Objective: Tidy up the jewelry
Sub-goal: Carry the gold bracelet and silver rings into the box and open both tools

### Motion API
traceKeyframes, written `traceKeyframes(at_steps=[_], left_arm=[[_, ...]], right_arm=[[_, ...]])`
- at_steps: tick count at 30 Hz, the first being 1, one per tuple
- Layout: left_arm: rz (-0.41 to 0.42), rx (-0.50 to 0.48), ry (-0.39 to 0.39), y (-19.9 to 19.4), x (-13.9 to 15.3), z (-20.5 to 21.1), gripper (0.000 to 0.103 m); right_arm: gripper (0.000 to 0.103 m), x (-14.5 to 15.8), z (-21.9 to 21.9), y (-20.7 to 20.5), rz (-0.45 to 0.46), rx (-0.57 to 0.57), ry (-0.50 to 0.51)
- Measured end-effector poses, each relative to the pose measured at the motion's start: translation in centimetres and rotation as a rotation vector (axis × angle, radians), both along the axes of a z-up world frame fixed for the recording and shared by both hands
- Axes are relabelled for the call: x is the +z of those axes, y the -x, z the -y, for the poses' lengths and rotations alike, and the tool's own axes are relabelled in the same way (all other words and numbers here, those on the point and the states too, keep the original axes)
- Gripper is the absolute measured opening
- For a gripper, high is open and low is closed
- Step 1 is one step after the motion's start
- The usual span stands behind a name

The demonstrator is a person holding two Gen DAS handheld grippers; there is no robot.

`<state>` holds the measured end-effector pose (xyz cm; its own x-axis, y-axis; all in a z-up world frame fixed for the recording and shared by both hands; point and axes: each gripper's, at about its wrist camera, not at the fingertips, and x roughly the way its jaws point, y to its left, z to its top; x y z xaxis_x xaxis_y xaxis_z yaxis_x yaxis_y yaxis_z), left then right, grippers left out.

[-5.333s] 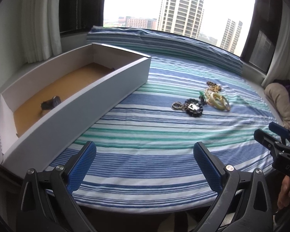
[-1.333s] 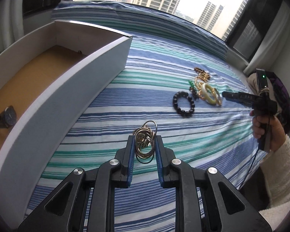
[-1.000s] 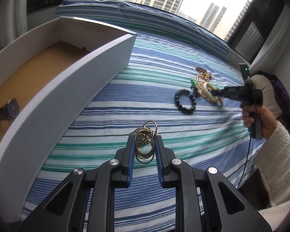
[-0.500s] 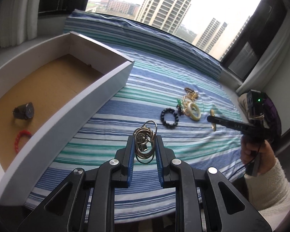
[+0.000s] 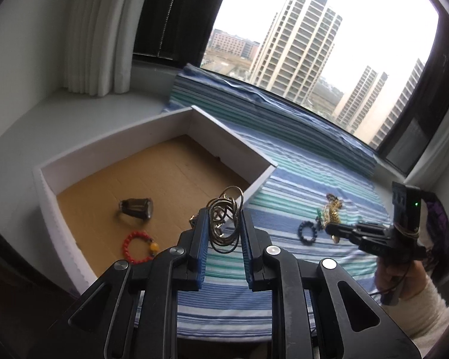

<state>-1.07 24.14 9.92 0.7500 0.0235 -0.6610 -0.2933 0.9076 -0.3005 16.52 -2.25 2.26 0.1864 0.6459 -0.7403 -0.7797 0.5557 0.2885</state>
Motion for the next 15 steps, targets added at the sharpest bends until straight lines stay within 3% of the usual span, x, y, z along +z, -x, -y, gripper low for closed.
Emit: traceKeyframes(at_steps=[7,15], left_arm=[[-0.038,0.048,-0.01,-2.3,-1.1,-2.9,0.019],[-0.115,0.061,0.026,-6.9,-5.2,-4.9,0.019]], right_arm=[[0.006,3.4,-7.7,-0.2,0.102,0.117,-0.014],[0.006,3.3,-14.9,-3.2,0.18,0.156,0.02]])
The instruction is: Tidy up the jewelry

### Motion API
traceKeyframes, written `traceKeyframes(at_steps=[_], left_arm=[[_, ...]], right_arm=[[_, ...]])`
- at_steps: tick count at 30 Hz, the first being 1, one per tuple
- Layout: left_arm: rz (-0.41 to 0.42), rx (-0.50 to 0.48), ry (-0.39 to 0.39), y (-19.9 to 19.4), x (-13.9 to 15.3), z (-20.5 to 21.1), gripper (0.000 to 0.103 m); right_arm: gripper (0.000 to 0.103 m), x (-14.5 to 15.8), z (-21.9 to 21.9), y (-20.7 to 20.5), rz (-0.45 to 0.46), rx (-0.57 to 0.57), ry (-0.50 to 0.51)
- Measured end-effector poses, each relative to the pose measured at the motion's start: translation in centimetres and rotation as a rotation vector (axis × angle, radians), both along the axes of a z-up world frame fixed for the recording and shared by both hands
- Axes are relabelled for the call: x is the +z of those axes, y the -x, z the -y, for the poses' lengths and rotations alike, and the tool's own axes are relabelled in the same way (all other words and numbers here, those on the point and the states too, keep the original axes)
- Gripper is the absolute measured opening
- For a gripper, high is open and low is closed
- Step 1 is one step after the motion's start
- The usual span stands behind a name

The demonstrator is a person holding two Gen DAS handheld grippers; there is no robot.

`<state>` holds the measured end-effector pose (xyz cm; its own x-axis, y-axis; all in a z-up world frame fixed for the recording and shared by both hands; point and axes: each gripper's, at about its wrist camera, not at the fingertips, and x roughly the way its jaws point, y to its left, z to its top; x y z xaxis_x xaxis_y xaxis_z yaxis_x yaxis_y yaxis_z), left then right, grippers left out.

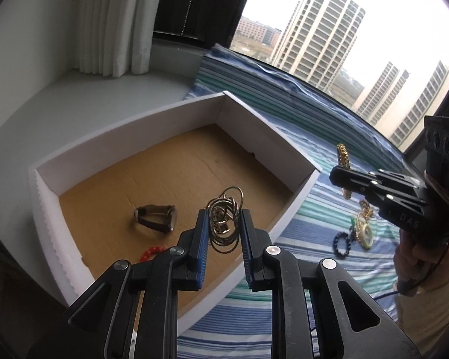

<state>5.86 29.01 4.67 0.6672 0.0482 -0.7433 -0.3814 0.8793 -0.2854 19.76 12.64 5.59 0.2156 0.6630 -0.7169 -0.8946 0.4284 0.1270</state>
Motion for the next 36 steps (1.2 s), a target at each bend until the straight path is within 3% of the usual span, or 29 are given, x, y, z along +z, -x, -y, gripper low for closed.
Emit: traceKeyframes(at_steps=[6,12,15,16,17,18,19,20,27,32,34,36], left_arm=[[-0.062,0.038,0.006,-2.6,-3.1,-0.3,0.019],[-0.151,0.092,-0.016,-4.9,-6.5,0.0,0.019],[-0.184,0.124,-0.034,-6.0,-7.8,0.2,0.023],[-0.191,0.136,-0.039,-6.2,-8.1,0.1,0.027],[-0.196,0.143,-0.043,-6.4,-8.4,0.1,0.039],[-0.198,0.152,-0.046,-6.3,-8.4,0.1,0.046],[-0.192,0.163,-0.052,-6.1,-8.2,0.1,0.061],[-0.178,0.175,-0.063,-5.6,-7.9,0.1,0.07],[-0.076,0.176,-0.144,-2.0,-4.7,2.4,0.084],[-0.014,0.116,-0.199,0.2,-3.8,6.9,0.091],[-0.012,0.068,-0.201,0.6,-4.1,9.1,0.093],[-0.016,0.011,-0.19,0.7,-4.6,11.4,0.093]], right_arm=[[0.006,-2.8,-4.0,-2.4,-0.002,0.022,0.08],[0.006,-7.8,-7.9,-4.3,0.04,0.015,0.27],[0.008,-10.3,-8.9,-5.4,0.013,0.005,0.339],[0.012,-11.0,-9.1,-5.9,0.004,-0.01,0.357],[0.019,-11.4,-9.0,-6.2,-0.007,-0.023,0.359],[0.041,-11.6,-8.8,-6.4,-0.016,-0.038,0.348],[0.052,-11.4,-8.4,-6.6,-0.024,-0.058,0.324],[0.053,-10.9,-7.8,-6.7,-0.035,-0.074,0.291],[0.053,-7.1,-1.6,-4.3,-0.045,-0.142,0.145],[0.054,-6.6,4.6,0.2,-0.006,-0.202,0.138],[0.062,-7.4,7.1,2.0,-0.009,-0.225,0.15],[0.063,-8.2,10.1,4.0,0.019,-0.272,0.175]])
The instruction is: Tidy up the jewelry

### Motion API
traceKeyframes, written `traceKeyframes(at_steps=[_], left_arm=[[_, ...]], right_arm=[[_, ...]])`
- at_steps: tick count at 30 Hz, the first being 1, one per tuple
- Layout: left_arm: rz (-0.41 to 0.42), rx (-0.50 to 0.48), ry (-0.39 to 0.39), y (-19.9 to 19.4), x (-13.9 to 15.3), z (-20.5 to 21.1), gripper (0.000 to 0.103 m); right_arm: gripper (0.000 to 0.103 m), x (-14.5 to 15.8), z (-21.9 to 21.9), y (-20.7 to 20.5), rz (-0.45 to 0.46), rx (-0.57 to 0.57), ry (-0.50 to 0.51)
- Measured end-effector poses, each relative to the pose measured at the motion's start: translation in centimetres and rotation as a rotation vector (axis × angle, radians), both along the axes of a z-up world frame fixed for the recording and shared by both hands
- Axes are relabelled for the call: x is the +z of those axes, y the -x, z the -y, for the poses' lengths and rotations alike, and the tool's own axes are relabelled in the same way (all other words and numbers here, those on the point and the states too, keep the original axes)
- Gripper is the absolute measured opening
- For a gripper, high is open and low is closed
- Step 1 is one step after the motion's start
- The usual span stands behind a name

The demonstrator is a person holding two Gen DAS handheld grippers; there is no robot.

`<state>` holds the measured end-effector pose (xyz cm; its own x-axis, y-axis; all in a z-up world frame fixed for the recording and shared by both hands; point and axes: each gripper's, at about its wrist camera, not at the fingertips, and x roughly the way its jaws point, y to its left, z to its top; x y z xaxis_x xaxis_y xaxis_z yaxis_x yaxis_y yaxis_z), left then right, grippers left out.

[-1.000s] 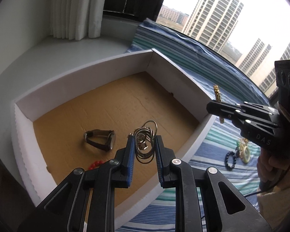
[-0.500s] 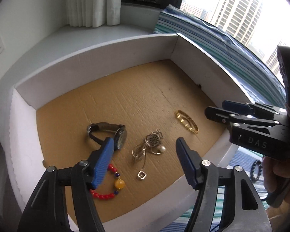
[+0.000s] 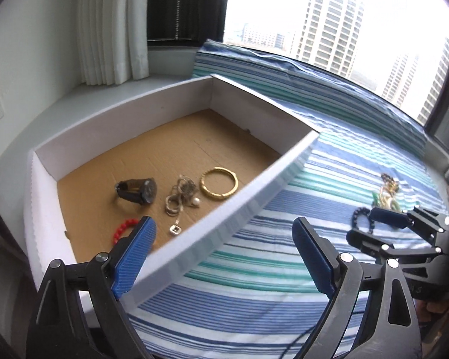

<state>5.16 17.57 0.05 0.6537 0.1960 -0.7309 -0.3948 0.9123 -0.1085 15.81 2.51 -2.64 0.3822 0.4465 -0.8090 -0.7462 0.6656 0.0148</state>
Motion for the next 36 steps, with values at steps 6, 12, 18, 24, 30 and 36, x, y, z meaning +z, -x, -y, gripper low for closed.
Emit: traceKeyframes(at_steps=[6,12,18,24,30,36], left_arm=[[-0.051,-0.156,0.05,-0.2,-2.5,6.7,0.093],[-0.114,-0.253,0.084,-0.2,-4.7,11.3,0.093],[-0.09,-0.316,0.061,0.6,-4.2,13.7,0.093],[-0.062,-0.328,0.026,1.1,-3.3,14.4,0.093],[-0.082,-0.319,0.035,0.7,-3.9,14.3,0.094],[-0.087,-0.324,0.029,0.5,-4.1,14.6,0.094]], right_arm=[[0.063,-2.8,8.8,3.8,0.052,-0.151,0.105],[0.063,-3.6,16.3,6.4,0.054,-0.339,0.112],[0.063,-3.5,19.6,8.1,0.054,-0.444,0.072],[0.063,-2.7,19.5,8.7,0.102,-0.461,0.05],[0.063,-3.2,19.3,8.5,0.09,-0.455,0.049],[0.063,-3.6,19.7,8.3,0.072,-0.466,0.044]])
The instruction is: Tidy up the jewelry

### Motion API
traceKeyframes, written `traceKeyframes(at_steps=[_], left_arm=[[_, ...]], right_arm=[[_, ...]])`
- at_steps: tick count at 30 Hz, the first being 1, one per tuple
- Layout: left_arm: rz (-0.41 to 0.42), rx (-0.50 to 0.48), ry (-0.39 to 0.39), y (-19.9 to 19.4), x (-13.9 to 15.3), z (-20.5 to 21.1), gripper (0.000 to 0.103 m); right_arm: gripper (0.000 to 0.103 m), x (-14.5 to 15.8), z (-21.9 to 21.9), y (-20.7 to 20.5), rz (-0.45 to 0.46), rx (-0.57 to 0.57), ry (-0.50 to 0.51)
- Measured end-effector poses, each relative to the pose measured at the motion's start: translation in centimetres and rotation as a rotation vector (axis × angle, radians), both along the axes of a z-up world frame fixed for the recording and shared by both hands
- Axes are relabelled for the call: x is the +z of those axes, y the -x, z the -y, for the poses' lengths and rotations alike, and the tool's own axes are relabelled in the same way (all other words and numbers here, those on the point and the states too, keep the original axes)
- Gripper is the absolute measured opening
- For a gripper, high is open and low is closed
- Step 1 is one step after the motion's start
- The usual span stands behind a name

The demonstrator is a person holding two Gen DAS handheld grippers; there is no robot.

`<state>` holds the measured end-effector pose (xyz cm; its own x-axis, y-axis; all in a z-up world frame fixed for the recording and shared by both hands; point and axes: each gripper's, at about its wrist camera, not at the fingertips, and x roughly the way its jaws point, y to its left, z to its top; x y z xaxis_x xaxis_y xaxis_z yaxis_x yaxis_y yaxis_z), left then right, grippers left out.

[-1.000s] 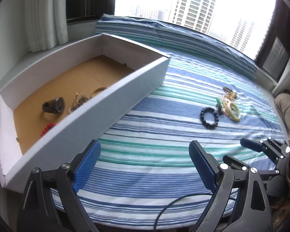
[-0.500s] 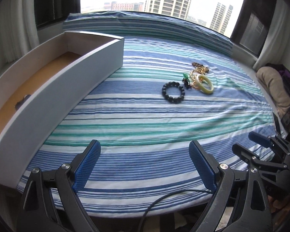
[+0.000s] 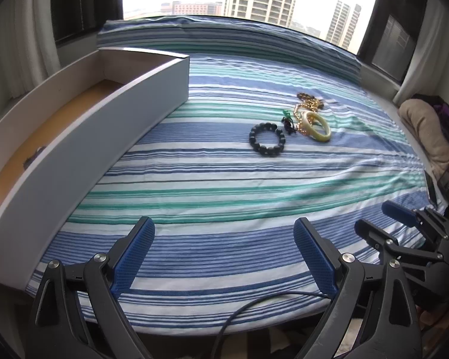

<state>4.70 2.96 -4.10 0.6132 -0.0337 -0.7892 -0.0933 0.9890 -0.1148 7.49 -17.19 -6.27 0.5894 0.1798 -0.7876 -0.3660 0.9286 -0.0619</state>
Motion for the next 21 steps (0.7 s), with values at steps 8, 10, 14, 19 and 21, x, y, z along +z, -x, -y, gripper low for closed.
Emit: traceKeyframes(at_steps=[8,10,14,19,21], left_arm=[[-0.023,-0.008,-0.003,-0.5,-0.6,0.4,0.094],[-0.028,-0.01,-0.002,-0.6,-0.7,0.5,0.094],[-0.033,-0.011,-0.002,-0.7,-0.9,0.5,0.094],[-0.047,-0.006,0.004,-0.9,-1.2,0.3,0.094],[-0.053,-0.005,0.007,-1.0,-1.3,0.3,0.094]], right_arm=[[0.063,0.0,0.2,-0.3,-0.007,0.001,-0.008],[0.063,0.0,0.3,-0.3,-0.007,-0.002,-0.011],[0.063,0.1,0.4,-0.4,-0.006,-0.007,-0.013],[0.063,-0.1,0.5,-0.5,-0.012,-0.006,-0.014],[0.063,-0.2,0.4,-0.5,-0.017,-0.002,-0.014]])
